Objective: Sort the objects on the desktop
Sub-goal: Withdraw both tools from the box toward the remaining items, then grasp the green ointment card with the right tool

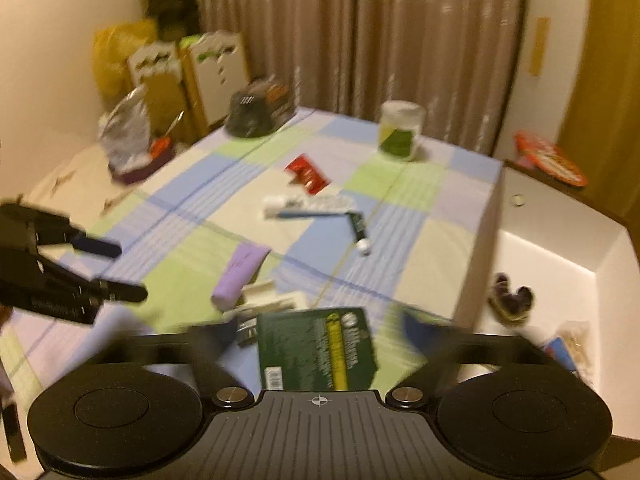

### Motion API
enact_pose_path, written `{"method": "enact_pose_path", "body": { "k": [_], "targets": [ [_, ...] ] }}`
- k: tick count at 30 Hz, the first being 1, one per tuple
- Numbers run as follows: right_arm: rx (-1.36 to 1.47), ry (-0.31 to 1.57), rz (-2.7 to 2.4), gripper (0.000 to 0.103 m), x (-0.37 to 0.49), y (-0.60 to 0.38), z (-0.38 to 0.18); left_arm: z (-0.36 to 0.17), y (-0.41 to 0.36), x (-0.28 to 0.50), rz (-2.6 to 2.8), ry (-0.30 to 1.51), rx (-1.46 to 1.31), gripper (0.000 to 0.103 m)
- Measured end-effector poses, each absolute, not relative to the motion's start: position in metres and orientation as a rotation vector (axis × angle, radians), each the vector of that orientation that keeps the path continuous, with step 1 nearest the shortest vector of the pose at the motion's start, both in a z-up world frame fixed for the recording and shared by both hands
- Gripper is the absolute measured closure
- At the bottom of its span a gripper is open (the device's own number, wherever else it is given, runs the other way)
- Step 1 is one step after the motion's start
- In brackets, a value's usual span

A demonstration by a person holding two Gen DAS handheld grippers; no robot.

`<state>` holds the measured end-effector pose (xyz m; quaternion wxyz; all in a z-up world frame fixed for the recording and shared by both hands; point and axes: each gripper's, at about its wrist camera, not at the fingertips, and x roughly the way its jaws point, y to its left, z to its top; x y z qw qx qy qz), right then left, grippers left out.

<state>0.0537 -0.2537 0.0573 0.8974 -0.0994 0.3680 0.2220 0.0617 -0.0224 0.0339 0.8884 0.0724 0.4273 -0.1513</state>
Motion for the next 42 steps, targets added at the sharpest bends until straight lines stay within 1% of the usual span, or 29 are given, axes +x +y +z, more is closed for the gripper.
{"method": "enact_pose_path", "body": {
  "k": [9, 15, 20, 26, 27, 28, 29, 32, 33, 35, 36, 38, 39, 41, 42],
  "targets": [
    [-0.331, 0.837, 0.535, 0.0, 0.078, -0.225, 0.009, 0.025, -0.011, 0.067, -0.237, 0.923, 0.098, 0.042],
    [-0.395, 0.937, 0.499, 0.0, 0.091, -0.214, -0.036, 0.022, -0.01, 0.069, -0.191, 0.951, 0.094, 0.04],
    [-0.354, 0.951, 0.424, 0.0, 0.094, -0.211, -0.056, 0.016, -0.008, 0.071, -0.199, 0.972, 0.095, 0.038],
    [-0.234, 0.939, 0.312, 0.001, 0.098, -0.216, -0.062, 0.006, 0.004, 0.092, -0.294, 0.983, 0.13, 0.037],
    [-0.213, 0.934, 0.286, 0.002, 0.097, -0.217, -0.061, 0.005, 0.006, 0.097, -0.316, 0.982, 0.142, 0.037],
    [-0.19, 0.928, 0.259, 0.016, 0.096, -0.218, -0.06, 0.004, 0.008, 0.101, -0.34, 0.985, 0.158, 0.037],
    [-0.165, 0.92, 0.233, 0.021, 0.094, -0.219, -0.059, 0.004, 0.011, 0.105, -0.366, 0.983, 0.177, 0.037],
    [-0.105, 0.895, 0.169, 0.032, 0.087, -0.218, -0.054, 0.002, 0.02, 0.115, -0.427, 0.976, 0.219, 0.036],
    [-0.09, 0.884, 0.151, 0.035, 0.083, -0.217, -0.051, 0.001, 0.024, 0.118, -0.443, 0.976, 0.228, 0.036],
    [-0.063, 0.864, 0.123, 0.045, 0.075, -0.215, -0.046, 0.0, 0.028, 0.123, -0.471, 0.973, 0.245, 0.036],
    [-0.054, 0.855, 0.111, 0.048, 0.072, -0.214, -0.044, -0.001, 0.03, 0.125, -0.484, 0.972, 0.252, 0.036],
    [-0.039, 0.836, 0.088, 0.06, 0.065, -0.212, -0.039, -0.001, 0.031, 0.129, -0.509, 0.969, 0.261, 0.036],
    [-0.04, 0.827, 0.081, 0.062, 0.062, -0.212, -0.037, -0.001, 0.031, 0.13, -0.522, 0.967, 0.262, 0.036],
    [-0.038, 0.808, 0.068, 0.071, 0.056, -0.211, -0.034, -0.001, 0.03, 0.131, -0.537, 0.963, 0.259, 0.034],
    [-0.031, 0.798, 0.063, 0.073, 0.053, -0.212, -0.032, -0.001, 0.029, 0.131, -0.544, 0.961, 0.258, 0.034]
  ]
}}
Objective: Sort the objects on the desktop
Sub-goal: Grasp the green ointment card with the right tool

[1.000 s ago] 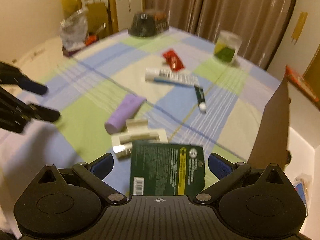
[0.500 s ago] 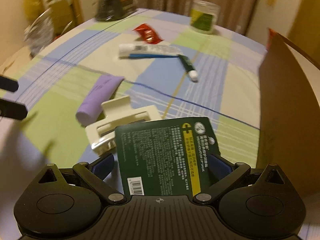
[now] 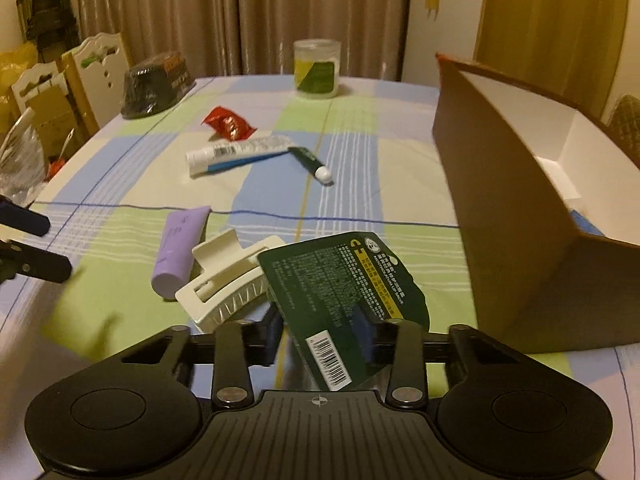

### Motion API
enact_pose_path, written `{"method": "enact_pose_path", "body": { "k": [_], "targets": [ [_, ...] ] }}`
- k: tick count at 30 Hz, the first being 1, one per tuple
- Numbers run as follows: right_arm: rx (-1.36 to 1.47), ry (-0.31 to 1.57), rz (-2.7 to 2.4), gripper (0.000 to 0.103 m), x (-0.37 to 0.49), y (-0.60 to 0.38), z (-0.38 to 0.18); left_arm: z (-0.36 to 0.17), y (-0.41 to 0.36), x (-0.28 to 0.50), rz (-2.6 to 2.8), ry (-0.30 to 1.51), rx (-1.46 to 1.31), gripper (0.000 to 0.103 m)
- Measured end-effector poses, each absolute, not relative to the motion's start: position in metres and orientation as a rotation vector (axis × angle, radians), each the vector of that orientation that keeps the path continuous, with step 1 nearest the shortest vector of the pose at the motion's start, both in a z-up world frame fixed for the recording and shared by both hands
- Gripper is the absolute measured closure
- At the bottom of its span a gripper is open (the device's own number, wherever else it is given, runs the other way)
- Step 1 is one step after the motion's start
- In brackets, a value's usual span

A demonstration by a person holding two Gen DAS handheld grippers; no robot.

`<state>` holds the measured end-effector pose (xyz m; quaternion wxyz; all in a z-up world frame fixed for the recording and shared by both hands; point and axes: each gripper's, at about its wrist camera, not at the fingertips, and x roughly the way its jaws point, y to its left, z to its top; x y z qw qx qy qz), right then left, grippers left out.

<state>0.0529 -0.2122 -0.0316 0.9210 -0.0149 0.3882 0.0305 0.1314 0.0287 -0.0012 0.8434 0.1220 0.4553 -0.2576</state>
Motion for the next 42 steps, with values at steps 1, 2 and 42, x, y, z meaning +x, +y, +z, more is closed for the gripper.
{"method": "enact_pose_path", "body": {
  "k": [1, 2, 42],
  "targets": [
    [-0.022, 0.786, 0.057, 0.076, 0.05, -0.214, -0.029, -0.001, 0.028, 0.132, -0.552, 0.96, 0.256, 0.034],
    [-0.009, 0.773, 0.049, 0.08, 0.047, -0.216, -0.027, -0.001, 0.025, 0.131, -0.562, 0.96, 0.255, 0.034],
    [0.222, 0.848, -0.064, 0.01, -0.027, -0.328, -0.017, -0.008, -0.089, 0.115, -0.785, 0.926, 0.32, 0.034]
  ]
}}
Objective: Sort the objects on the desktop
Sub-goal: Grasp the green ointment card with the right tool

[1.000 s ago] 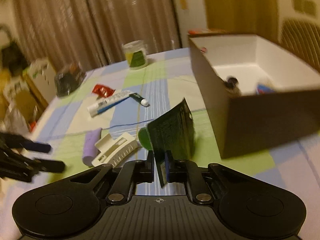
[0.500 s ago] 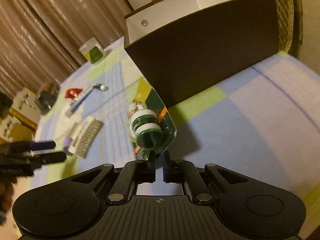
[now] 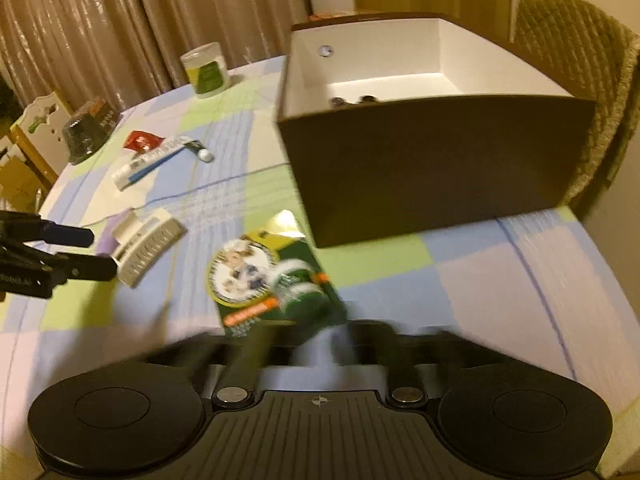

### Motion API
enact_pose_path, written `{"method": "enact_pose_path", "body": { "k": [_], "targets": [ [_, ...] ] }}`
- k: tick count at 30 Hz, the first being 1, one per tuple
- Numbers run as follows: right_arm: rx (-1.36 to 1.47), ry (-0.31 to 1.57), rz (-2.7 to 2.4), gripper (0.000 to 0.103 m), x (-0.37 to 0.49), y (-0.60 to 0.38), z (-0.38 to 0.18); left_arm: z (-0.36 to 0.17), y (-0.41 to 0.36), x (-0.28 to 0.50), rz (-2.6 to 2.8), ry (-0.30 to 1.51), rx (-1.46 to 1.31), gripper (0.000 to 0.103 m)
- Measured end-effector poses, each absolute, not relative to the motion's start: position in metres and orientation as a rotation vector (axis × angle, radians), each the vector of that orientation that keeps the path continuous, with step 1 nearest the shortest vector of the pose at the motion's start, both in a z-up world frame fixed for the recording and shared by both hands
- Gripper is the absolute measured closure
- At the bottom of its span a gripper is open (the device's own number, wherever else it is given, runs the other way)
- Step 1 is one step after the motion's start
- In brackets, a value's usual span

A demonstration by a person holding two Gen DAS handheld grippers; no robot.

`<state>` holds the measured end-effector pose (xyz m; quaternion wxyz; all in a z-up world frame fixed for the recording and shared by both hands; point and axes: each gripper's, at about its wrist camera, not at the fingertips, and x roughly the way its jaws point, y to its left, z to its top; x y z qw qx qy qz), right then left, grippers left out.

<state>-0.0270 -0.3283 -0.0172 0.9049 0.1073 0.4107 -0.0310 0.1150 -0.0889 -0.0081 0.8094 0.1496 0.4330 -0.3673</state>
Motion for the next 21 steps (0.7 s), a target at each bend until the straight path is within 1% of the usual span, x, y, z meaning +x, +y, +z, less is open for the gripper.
{"method": "enact_pose_path", "body": {
  "k": [1, 3, 6, 7, 8, 9, 13, 14, 15, 17, 21],
  "targets": [
    [0.219, 0.839, -0.062, 0.001, -0.024, -0.324, -0.017, -0.008, -0.087, 0.115, -0.777, 0.927, 0.315, 0.034],
    [0.21, 0.832, -0.063, 0.002, -0.02, -0.316, -0.016, -0.007, -0.083, 0.116, -0.762, 0.93, 0.307, 0.034],
    [0.28, 0.845, -0.135, 0.002, -0.014, -0.313, -0.018, -0.008, -0.075, 0.118, -0.744, 0.936, 0.303, 0.034],
    [0.317, 0.848, -0.168, 0.005, -0.012, -0.313, -0.018, -0.009, -0.072, 0.119, -0.739, 0.939, 0.303, 0.034],
    [0.36, 0.846, -0.199, 0.015, -0.011, -0.313, -0.019, -0.009, -0.069, 0.12, -0.735, 0.941, 0.303, 0.034],
    [0.396, 0.846, -0.223, 0.018, -0.01, -0.312, -0.019, -0.01, -0.066, 0.121, -0.733, 0.943, 0.304, 0.034],
    [0.506, 0.838, -0.337, 0.02, -0.003, -0.304, -0.022, -0.009, -0.056, 0.126, -0.736, 0.939, 0.307, 0.034],
    [0.523, 0.841, -0.361, 0.025, 0.0, -0.302, -0.024, -0.009, -0.054, 0.127, -0.738, 0.937, 0.308, 0.034],
    [0.54, 0.844, -0.386, 0.035, 0.003, -0.3, -0.025, -0.008, -0.052, 0.127, -0.741, 0.934, 0.31, 0.033],
    [0.57, 0.849, -0.44, 0.037, 0.009, -0.297, -0.028, -0.006, -0.046, 0.13, -0.746, 0.926, 0.312, 0.031],
    [0.586, 0.843, -0.536, 0.037, 0.018, -0.294, -0.034, -0.005, -0.033, 0.135, -0.742, 0.922, 0.31, 0.031]
  ]
}}
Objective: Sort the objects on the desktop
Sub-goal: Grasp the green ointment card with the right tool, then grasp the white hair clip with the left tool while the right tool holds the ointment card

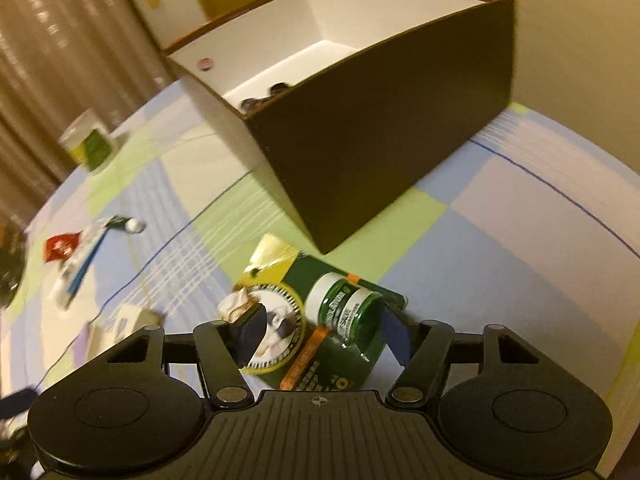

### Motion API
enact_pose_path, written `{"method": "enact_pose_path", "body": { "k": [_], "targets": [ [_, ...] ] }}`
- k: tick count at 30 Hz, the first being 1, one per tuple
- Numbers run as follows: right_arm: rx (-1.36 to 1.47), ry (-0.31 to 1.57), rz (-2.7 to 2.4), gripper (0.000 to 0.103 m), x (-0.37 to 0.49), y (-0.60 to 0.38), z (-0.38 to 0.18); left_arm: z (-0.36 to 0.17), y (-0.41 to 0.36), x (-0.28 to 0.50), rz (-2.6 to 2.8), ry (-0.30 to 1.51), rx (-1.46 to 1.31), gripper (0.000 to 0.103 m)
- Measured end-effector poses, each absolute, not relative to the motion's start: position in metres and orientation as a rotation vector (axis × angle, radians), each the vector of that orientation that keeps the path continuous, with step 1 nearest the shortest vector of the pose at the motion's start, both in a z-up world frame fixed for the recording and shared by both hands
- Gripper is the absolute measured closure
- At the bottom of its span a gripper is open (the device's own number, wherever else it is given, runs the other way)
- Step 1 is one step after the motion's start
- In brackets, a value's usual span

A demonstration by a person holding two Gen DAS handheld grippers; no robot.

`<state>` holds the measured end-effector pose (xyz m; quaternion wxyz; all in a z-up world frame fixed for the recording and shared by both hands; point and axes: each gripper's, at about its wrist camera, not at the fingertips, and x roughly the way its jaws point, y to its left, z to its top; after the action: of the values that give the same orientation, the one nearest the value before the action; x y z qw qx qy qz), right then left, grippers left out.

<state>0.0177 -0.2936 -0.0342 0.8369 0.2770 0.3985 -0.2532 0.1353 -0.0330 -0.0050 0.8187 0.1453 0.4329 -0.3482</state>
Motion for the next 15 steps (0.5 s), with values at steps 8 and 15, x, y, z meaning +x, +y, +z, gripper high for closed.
{"method": "enact_pose_path", "body": {
  "k": [8, 15],
  "targets": [
    [0.482, 0.858, -0.59, 0.067, 0.031, -0.293, -0.039, -0.012, -0.008, 0.142, -0.721, 0.941, 0.305, 0.031],
    [0.348, 0.879, -0.437, 0.069, 0.02, -0.285, -0.031, -0.009, -0.015, 0.142, -0.752, 0.911, 0.278, 0.031]
  ]
}}
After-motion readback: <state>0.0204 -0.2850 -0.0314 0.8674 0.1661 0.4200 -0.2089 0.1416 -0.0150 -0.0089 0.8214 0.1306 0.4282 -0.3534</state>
